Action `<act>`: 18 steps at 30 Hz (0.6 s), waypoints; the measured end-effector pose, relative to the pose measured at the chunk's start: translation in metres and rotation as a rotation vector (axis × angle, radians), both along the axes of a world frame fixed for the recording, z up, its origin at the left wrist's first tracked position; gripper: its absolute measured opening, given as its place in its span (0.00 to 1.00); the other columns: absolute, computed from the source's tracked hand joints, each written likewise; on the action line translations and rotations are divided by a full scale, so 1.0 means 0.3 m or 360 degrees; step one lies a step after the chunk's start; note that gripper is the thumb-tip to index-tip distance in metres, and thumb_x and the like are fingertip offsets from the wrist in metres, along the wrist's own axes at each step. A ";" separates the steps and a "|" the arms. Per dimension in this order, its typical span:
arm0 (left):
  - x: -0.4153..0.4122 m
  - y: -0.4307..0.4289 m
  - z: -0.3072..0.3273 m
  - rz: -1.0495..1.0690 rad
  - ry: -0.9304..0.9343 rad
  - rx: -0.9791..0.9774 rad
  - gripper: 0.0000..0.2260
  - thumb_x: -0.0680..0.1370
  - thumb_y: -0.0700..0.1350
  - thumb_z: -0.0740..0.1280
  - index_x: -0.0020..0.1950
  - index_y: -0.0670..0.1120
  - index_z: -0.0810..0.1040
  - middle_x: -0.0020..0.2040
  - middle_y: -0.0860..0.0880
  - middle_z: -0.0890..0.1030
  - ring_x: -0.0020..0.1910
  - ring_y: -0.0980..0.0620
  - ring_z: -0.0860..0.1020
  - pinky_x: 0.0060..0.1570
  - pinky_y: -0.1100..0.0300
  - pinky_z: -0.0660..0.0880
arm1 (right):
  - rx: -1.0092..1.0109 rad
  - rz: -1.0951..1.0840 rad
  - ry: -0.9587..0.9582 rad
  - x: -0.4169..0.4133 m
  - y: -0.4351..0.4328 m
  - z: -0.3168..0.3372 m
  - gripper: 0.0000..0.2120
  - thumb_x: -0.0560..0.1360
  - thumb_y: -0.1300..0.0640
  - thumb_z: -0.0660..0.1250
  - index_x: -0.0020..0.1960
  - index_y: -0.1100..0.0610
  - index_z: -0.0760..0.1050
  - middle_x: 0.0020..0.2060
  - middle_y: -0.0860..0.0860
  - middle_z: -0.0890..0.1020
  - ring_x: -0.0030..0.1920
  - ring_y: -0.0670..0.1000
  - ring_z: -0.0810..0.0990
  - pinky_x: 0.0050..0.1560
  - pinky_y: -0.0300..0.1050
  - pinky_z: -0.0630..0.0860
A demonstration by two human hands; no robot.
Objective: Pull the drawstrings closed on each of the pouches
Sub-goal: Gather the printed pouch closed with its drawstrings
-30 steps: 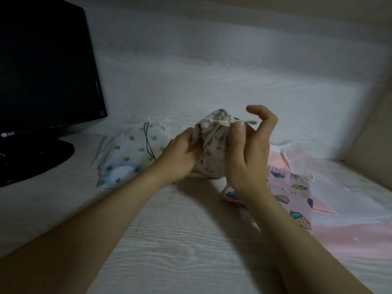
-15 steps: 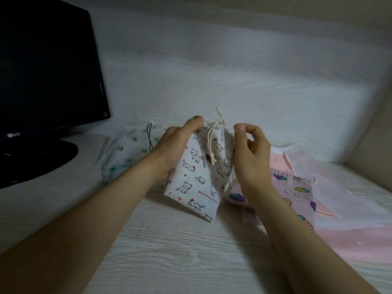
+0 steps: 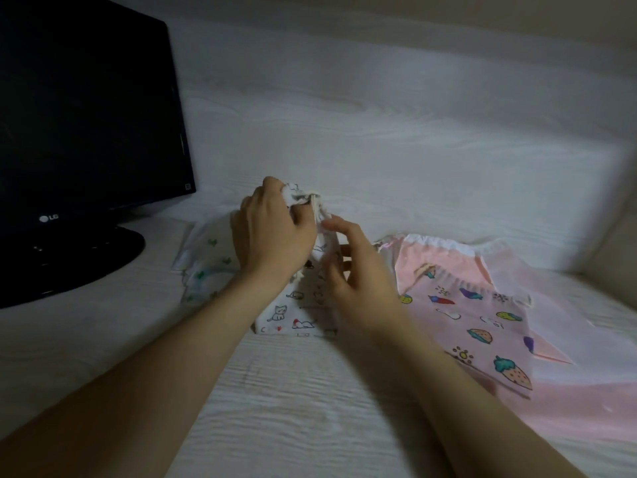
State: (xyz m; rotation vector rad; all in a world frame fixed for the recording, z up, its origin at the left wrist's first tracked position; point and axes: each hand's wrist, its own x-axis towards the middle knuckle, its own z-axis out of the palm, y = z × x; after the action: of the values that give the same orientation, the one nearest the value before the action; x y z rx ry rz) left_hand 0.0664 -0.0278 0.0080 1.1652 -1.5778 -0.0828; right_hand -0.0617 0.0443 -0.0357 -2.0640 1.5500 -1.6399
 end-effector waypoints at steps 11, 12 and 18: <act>0.106 -0.128 -0.065 0.0707 -0.0624 0.0154 0.20 0.80 0.51 0.68 0.67 0.44 0.69 0.65 0.38 0.70 0.62 0.36 0.70 0.60 0.41 0.67 | 0.0092 0.0097 0.0526 0.061 -0.035 -0.035 0.36 0.72 0.65 0.67 0.78 0.51 0.65 0.73 0.53 0.65 0.60 0.49 0.75 0.65 0.51 0.75; 0.105 -0.127 -0.067 0.0681 -0.0650 0.0125 0.19 0.77 0.45 0.69 0.66 0.44 0.69 0.64 0.38 0.71 0.60 0.36 0.71 0.57 0.42 0.67 | 0.0111 0.0062 0.0543 0.057 -0.043 -0.042 0.34 0.72 0.62 0.67 0.78 0.51 0.66 0.71 0.53 0.66 0.61 0.50 0.74 0.65 0.53 0.75; 0.047 -0.093 -0.072 0.0085 -0.0857 0.0132 0.12 0.80 0.40 0.63 0.63 0.40 0.73 0.64 0.40 0.71 0.62 0.39 0.72 0.56 0.51 0.70 | 0.0289 -0.0201 0.0427 0.022 -0.051 -0.049 0.27 0.72 0.56 0.65 0.72 0.51 0.73 0.64 0.51 0.71 0.62 0.55 0.75 0.65 0.56 0.75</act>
State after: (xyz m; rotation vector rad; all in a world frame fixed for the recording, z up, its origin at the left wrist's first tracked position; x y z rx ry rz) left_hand 0.0805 -0.0557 -0.0135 1.3670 -2.0236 0.2209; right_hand -0.0552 0.0291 -0.0504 -2.1985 1.8686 -1.2394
